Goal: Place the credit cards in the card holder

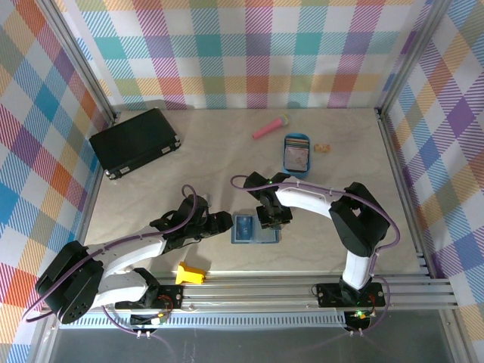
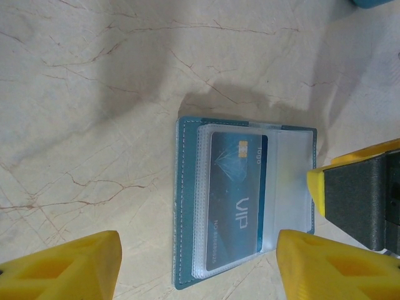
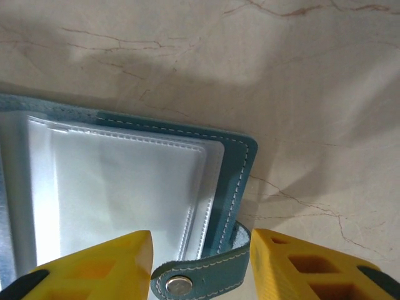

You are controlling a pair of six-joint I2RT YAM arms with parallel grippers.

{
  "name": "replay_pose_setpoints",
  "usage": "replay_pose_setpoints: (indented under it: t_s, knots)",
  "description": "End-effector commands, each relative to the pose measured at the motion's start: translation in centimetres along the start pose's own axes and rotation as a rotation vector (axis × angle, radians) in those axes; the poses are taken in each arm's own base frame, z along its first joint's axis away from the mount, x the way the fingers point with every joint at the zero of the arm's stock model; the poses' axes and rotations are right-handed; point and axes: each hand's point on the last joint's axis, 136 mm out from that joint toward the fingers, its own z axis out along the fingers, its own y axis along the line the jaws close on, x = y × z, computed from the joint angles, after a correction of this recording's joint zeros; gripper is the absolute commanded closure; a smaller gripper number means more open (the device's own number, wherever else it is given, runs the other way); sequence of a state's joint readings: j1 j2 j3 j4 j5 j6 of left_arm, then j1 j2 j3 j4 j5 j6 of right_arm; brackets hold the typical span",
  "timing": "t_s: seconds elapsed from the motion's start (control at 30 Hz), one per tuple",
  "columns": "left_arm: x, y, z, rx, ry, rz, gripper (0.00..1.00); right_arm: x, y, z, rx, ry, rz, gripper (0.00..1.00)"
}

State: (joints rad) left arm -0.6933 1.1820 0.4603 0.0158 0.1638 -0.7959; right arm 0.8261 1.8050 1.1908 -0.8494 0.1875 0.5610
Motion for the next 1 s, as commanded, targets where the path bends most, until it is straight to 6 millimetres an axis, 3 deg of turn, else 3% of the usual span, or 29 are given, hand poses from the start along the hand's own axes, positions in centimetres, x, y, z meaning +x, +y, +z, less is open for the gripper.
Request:
replay_pose_setpoints:
  t_s: [0.0,0.6,0.97]
  knots:
    - [0.2,-0.1,0.2,0.01,0.001,-0.003,0.33,1.0,-1.4,-0.7,0.024,-0.005,0.023,0.56]
    - [0.0,-0.1,0.7,0.001,0.004,-0.03,0.33,3.3,-5.8,0.5,-0.005,0.01,0.133,0.56]
    - [-0.1,-0.4,1.3,-0.004,0.019,-0.034,0.33,3.2,-6.6,1.4,-0.079,0.017,0.175,0.57]
